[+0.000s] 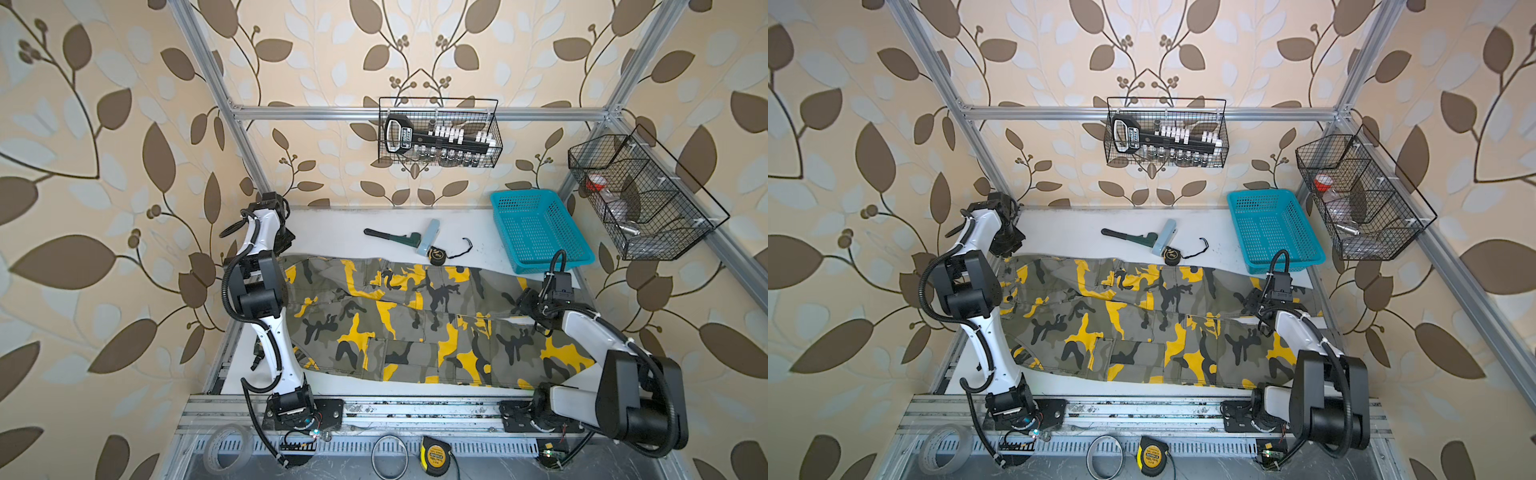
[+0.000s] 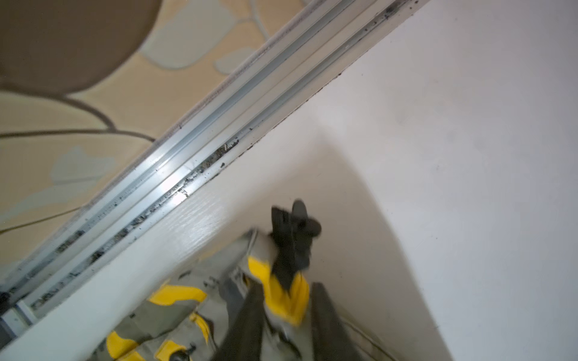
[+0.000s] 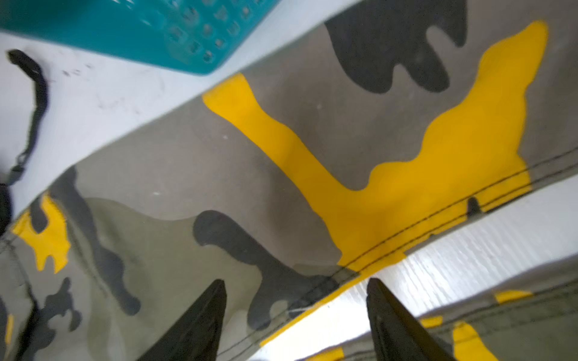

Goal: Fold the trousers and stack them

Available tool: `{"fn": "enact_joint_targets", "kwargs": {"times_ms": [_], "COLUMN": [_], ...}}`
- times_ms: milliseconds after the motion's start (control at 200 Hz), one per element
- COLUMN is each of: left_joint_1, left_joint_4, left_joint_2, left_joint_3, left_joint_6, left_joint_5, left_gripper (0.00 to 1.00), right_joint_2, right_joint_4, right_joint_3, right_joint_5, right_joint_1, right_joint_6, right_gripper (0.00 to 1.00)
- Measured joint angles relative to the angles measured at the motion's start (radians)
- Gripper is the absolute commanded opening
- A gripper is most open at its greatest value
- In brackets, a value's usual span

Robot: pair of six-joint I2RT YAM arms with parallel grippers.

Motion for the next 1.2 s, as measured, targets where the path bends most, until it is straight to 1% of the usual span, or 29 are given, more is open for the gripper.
{"fn": "enact_joint_targets", "kwargs": {"times_ms": [70, 130, 205, 250, 350, 445, 540, 690, 765, 795, 835, 925, 1010, 1175, 1200], "left_joint_1": [0.0, 0.0, 0.0, 0.0, -0.002, -0.01, -0.02, -0.035, -0.04, -0.04, -0.04, -0.03, 0.001, 0.059, 0.069], "left_joint_4": [-0.004, -0.008, -0.006, 0.005, 0.02, 0.027, 0.024, 0.008, -0.025, -0.041, -0.065, -0.101, -0.12, -0.124, -0.124], "left_joint_2": [0.003, 0.002, -0.013, -0.041, -0.163, -0.332, -0.483, -0.657, -0.715, -0.732, -0.753, -0.776, -0.779, -0.82, -0.83], "left_joint_3": [0.002, 0.002, -0.013, -0.053, -0.205, -0.384, -0.53, -0.731, -0.807, -0.826, -0.848, -0.886, -0.934, -1.056, -1.072], "left_joint_6": [0.013, 0.019, 0.026, 0.024, 0.018, -0.005, -0.042, -0.142, -0.2, -0.228, -0.266, -0.337, -0.393, -0.48, -0.489], "left_joint_5": [0.0, 0.002, 0.009, 0.023, 0.059, 0.09, 0.126, 0.155, 0.153, 0.149, 0.142, 0.13, 0.129, 0.129, 0.13], "left_gripper": [0.65, 0.75, 0.77, 0.77, 0.77, 0.78, 0.78, 0.78, 0.83, 0.86, 0.86, 0.86, 0.86, 0.86, 0.86], "right_joint_2": [-0.065, -0.122, -0.185, -0.215, -0.275, -0.326, -0.351, -0.358, -0.382, -0.395, -0.407, -0.42, -0.423, -0.406, -0.401], "right_joint_4": [-0.034, -0.061, -0.104, -0.133, -0.192, -0.23, -0.256, -0.334, -0.383, -0.403, -0.426, -0.477, -0.515, -0.561, -0.561], "right_joint_3": [0.022, 0.027, 0.027, 0.026, 0.018, -0.017, -0.068, -0.114, -0.114, -0.114, -0.113, -0.108, -0.106, -0.085, -0.084], "right_joint_5": [-0.018, -0.035, -0.058, -0.068, -0.087, -0.109, -0.13, -0.13, -0.098, -0.08, -0.061, -0.031, -0.011, 0.044, 0.051], "right_joint_1": [0.0, 0.003, 0.014, 0.022, 0.032, 0.039, 0.062, 0.09, 0.093, 0.084, 0.061, -0.044, -0.132, -0.183, -0.193], "right_joint_6": [-0.002, 0.001, 0.013, 0.025, 0.055, 0.091, 0.131, 0.196, 0.208, 0.21, 0.211, 0.212, 0.214, 0.241, 0.247], "right_gripper": [0.75, 0.76, 0.76, 0.77, 0.77, 0.76, 0.76, 0.77, 0.78, 0.78, 0.8, 0.81, 0.82, 0.82, 0.86]}}
